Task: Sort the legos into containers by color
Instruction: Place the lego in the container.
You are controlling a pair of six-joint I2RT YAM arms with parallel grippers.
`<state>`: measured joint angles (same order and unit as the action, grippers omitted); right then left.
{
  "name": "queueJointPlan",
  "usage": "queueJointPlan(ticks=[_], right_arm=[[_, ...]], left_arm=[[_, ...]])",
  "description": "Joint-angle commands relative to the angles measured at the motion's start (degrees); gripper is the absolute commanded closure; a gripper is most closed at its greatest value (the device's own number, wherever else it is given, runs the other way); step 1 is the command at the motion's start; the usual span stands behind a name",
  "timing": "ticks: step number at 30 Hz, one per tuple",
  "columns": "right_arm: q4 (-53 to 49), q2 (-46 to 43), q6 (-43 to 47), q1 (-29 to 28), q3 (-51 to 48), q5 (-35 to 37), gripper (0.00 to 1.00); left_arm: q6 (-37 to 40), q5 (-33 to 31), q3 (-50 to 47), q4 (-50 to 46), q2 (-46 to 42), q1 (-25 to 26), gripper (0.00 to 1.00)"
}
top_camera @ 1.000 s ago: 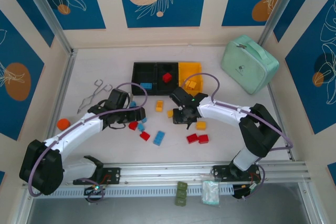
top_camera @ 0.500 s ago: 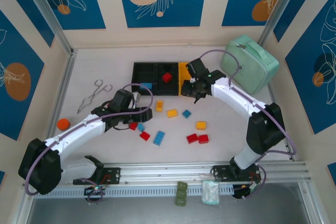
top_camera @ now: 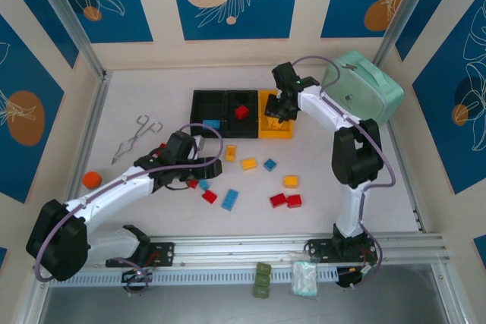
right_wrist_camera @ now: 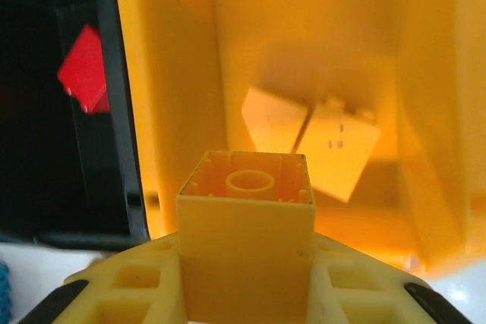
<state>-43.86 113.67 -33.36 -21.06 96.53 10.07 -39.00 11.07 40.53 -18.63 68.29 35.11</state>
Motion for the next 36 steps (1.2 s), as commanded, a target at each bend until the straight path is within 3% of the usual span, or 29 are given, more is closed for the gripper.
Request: queueJointPlan(ticks=[1, 10, 22, 27, 36], right_arm=[[-4.3, 4.5, 0.9, 0.9, 6.6, -1.2, 0.68], [-10.6, 15.3, 0.8, 2.4, 19.9, 0.2, 0.64], [-12.9, 16.7, 1.2, 1.5, 24.4, 1.3, 0.49], [-10.2, 10.0, 1.7, 0.5, 18.9, 0.8, 0.50], [0.6, -11.4, 1.9, -3.2, -3.7, -3.8, 0.49]], left_arm=[[-0.8, -1.0, -0.4, 0.3, -1.7, 0.8, 0.27], [-0.9, -1.5, -0.2, -0.3, -1.5, 1.2, 0.27], [-1.4, -2.9, -0.1, -1.1, -1.8, 1.5, 0.27], [-2.6, -7.1, 0.5, -4.4, -4.3, 1.5, 0.26], [-2.7, -17.6, 3.1, -14.7, -6.9, -0.4, 0.25]])
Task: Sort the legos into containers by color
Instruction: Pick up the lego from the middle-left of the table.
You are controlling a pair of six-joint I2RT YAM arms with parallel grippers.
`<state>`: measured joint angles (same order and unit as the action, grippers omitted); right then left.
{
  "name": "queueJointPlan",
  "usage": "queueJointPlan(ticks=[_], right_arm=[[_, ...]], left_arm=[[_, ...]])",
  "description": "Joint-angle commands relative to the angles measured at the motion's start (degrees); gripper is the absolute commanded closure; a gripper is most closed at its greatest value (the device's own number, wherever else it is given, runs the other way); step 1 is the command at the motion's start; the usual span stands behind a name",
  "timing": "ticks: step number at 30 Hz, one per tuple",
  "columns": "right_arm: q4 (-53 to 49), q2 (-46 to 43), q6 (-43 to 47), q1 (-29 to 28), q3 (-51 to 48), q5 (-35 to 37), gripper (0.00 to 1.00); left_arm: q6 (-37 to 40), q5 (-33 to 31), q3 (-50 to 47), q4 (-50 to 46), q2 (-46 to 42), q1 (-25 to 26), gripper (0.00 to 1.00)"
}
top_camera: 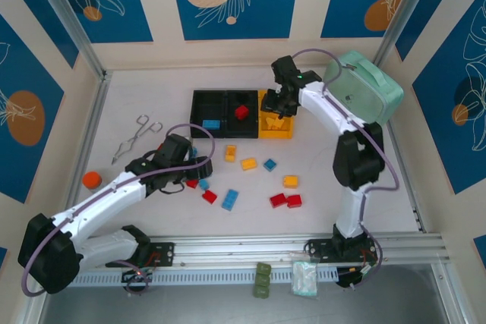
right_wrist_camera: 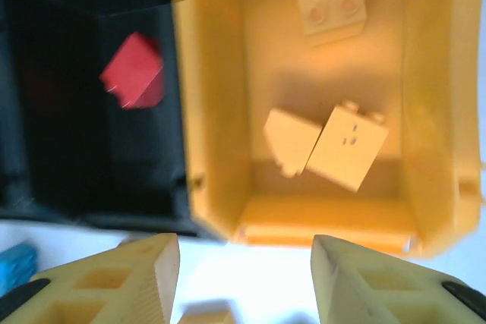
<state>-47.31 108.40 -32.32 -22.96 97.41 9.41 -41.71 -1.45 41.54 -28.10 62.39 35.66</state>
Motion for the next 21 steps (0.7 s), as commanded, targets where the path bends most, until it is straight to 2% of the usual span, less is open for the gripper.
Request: queueJointPlan(ticks=[1, 7, 14, 21], right_arm=[[5.4, -8.5, 0.6, -1.8, -7.4, -4.1, 0.49], [12.1, -20.3, -0.6, -5.7, -22.9, -8.3, 0.48], [15.8, -28.5, 0.2, -12.5, -31.8, -10.4, 0.43], [18.2, -32.2, -0.8, -17.6, -37.5, -11.2, 0.42]], left_arm=[[0.3, -5.6, 2.5, -6.0, -0.8, -1.7, 0.24], [1.3, -9.9, 4.3, -8.8, 1.2, -6.8, 0.24], [3.6, -13.1, 6.4, -5.9, 5.5, -12.8, 0.21], [10.0, -13.5, 11.6, -2.6, 16.4, -19.3, 0.18]])
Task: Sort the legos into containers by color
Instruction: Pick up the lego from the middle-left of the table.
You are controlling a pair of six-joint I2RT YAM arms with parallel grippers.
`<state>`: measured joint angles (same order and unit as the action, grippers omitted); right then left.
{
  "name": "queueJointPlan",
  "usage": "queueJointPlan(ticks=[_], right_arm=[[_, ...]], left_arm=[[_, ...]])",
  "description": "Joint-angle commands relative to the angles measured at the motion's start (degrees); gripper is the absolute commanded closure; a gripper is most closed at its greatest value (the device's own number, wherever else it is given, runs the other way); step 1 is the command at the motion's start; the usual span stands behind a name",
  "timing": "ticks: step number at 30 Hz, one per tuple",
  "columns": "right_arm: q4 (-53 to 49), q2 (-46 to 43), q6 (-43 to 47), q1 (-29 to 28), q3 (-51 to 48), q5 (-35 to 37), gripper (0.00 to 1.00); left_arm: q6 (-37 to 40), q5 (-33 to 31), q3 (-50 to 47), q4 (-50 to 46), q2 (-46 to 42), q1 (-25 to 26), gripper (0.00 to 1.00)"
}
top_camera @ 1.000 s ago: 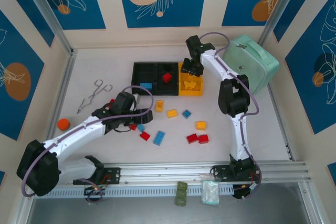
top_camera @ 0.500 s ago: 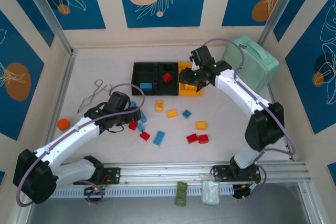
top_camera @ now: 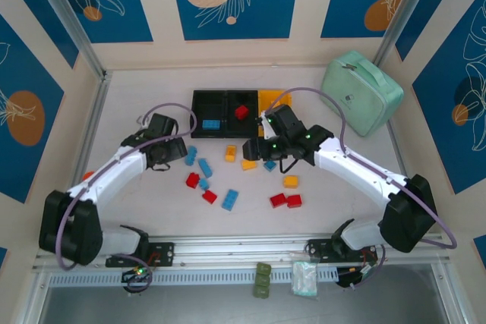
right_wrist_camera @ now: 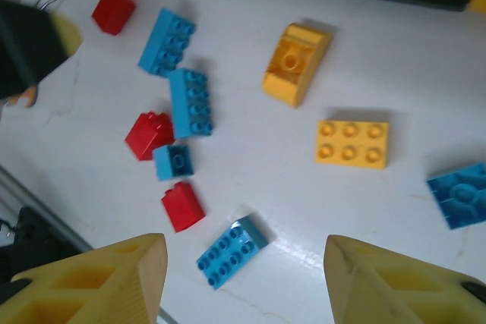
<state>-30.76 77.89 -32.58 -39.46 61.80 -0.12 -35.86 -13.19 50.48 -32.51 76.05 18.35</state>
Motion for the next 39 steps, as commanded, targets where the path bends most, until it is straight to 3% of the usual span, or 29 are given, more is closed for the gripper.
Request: queueJointPlan(ticks=[1, 8, 18, 26, 31, 37, 39], right_arm=[[1.7, -2.1, -0.8, -1.5, -2.6, -1.6, 0.42], [0.8, -4.4, -2.3, -2.3, -5.9, -0.2, 0.42], [-0.1, -5.3, -3.0, -1.7, -7.0, 0.4, 0.42], [1.3, -5.1, -4.2, -1.3, -8.1, 0.2, 0.43], [1.8, -3.9, -4.5, -1.5, -7.8, -0.4, 0.43], [2.1, -4.1, -5.3, -2.2, -8.2, 0.2, 0.43], [2.3, -4.2, -5.8, -2.2, -8.7, 0.2, 0.43]], left_arm=[[5.0, -1.7, 3.3, 2.6, 4.5, -2.9, 0.17], [8.3, 0.9, 8.3, 5.7, 15.8, -8.0, 0.17], [11.1, 5.7, 15.1, 5.7, 26.7, -10.4, 0.17], [9.6, 10.3, 10.5, 6.0, 23.7, -10.2, 0.28], [9.6, 9.4, 8.5, 5.3, 23.2, -9.9, 0.32], [9.3, 8.8, 6.8, 5.2, 22.5, -9.2, 0.44], [9.3, 8.9, 6.3, 5.4, 22.2, -8.9, 0.57]])
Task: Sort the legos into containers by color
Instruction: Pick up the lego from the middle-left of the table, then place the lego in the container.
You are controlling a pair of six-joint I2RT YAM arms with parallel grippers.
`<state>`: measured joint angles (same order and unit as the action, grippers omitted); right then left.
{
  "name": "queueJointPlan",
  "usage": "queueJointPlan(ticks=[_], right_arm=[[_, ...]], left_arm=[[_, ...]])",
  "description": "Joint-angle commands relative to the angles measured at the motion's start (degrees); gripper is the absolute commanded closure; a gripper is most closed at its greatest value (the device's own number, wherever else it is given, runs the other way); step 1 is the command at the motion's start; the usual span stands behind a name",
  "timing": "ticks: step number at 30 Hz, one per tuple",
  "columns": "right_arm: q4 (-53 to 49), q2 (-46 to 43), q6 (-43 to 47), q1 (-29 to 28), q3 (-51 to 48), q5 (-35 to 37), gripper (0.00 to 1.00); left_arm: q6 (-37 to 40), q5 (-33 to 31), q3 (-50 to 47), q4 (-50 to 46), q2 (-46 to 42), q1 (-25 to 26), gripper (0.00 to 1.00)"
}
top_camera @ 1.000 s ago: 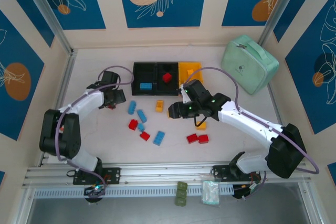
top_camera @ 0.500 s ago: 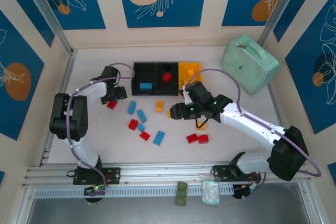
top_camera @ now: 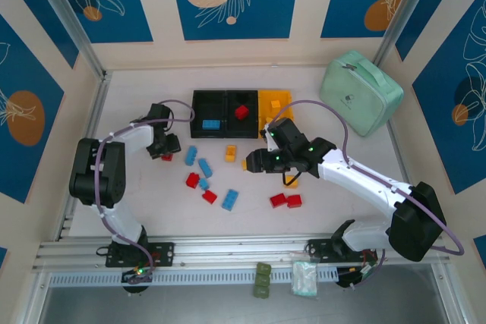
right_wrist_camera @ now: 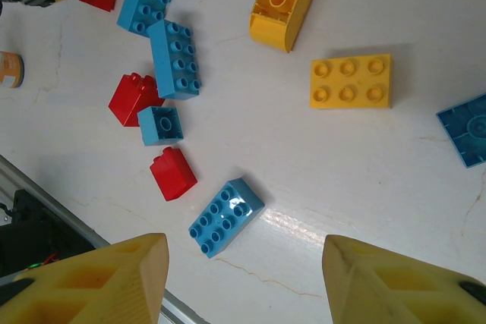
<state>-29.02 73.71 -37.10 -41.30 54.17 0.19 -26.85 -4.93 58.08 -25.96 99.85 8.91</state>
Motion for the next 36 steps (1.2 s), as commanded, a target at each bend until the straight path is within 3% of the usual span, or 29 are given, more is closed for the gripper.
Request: queueJointPlan(ticks=[1, 7, 16, 22, 27, 36], right_arm=[[0.6, 0.0, -1.4, -0.4, -1.2, -0.2, 0.43], [0.6, -0.2, -1.5, -0.6, -1.2, -0.1, 0.44], [0.5, -0.9, -1.0, -0.4, -1.0, 0.1, 0.44], [-0.1, -2.4, -0.9, 0.4, -1.3, 0.5, 0.44], [-1.9, -5.0, -1.3, 2.4, -2.5, 1.2, 0.44], [-3.9, -13.1, -2.6, 7.0, -7.8, 1.1, 0.44]], left_arm=[[0.3, 0.7, -1.3, -1.3, -1.6, 0.6, 0.61], [0.3, 0.9, -1.6, -2.4, -3.6, 1.4, 0.73], [0.0, 4.3, -1.0, -5.3, -10.5, 4.9, 0.76], [-2.6, 4.7, 1.9, -6.1, -12.9, 11.4, 0.76], [-4.8, 3.8, 8.0, -6.0, -9.1, 19.1, 0.76], [-5.2, 2.9, 25.8, -8.2, 4.8, 26.8, 0.76]])
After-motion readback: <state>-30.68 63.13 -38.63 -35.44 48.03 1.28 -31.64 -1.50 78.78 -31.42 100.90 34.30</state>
